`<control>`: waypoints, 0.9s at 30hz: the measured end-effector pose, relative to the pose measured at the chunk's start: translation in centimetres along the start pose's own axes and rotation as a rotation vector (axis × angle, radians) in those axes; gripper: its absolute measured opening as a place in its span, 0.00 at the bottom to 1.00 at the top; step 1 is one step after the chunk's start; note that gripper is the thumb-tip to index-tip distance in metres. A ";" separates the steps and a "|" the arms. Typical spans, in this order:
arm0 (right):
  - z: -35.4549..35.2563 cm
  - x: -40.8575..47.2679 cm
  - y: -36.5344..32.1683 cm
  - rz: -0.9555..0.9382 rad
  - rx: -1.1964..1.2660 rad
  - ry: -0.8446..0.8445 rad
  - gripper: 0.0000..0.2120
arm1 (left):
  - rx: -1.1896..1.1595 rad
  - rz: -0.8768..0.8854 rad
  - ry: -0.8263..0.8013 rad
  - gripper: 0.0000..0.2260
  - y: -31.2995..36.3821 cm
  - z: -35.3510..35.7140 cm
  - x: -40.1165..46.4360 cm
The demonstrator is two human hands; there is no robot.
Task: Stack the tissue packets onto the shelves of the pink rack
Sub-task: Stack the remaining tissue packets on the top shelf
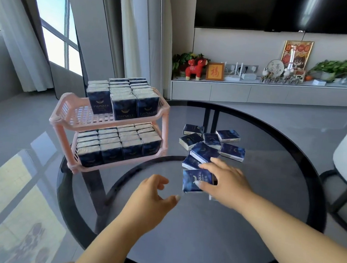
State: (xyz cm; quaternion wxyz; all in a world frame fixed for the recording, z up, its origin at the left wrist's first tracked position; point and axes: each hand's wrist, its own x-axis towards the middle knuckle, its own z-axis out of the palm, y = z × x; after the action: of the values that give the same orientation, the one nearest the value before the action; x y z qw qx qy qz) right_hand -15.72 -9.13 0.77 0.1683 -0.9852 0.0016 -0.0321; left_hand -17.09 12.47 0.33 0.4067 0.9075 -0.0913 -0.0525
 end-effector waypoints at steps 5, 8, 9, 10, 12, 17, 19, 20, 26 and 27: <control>0.7 -2.4 -1.0 -0.079 -0.045 -0.027 0.24 | 0.012 0.051 -0.004 0.27 -0.3 1.8 -1.2; 1.5 -3.1 -1.5 -0.153 -0.097 -0.021 0.22 | 0.097 0.121 -0.051 0.33 -0.8 2.2 -1.1; 1.5 -3.2 -1.6 -0.174 -0.086 -0.019 0.22 | 0.125 0.146 -0.061 0.34 -1.0 2.3 -0.9; 1.2 -3.1 -1.7 -0.189 -0.056 -0.006 0.21 | 0.150 0.171 -0.070 0.35 -1.1 2.4 -0.6; -0.1 -2.6 -1.7 -0.176 0.046 0.065 0.20 | 0.189 0.207 -0.092 0.37 -1.3 2.6 0.1; -3.0 -1.1 1.7 0.092 0.142 0.114 0.22 | 0.214 0.232 -0.127 0.32 -1.4 2.8 1.1; -3.1 -0.7 3.3 0.232 0.244 -0.034 0.26 | 0.157 0.228 -0.117 0.31 -1.5 2.7 1.2; -3.0 -0.6 3.8 0.280 0.306 -0.090 0.27 | 0.124 0.223 -0.105 0.30 -1.6 2.6 1.3; -2.2 0.4 4.6 0.266 0.328 -0.198 0.18 | -0.141 0.111 -0.056 0.29 -2.3 1.8 1.8; -2.1 0.4 4.5 0.239 0.336 -0.212 0.17 | -0.174 0.093 -0.057 0.28 -2.4 1.7 1.8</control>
State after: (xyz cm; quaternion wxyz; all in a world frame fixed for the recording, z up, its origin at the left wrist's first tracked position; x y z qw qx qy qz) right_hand -15.37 -14.05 1.28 0.3316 -0.9341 0.0952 0.0921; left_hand -15.29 12.44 -2.62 0.4833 0.8616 -0.1398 -0.0671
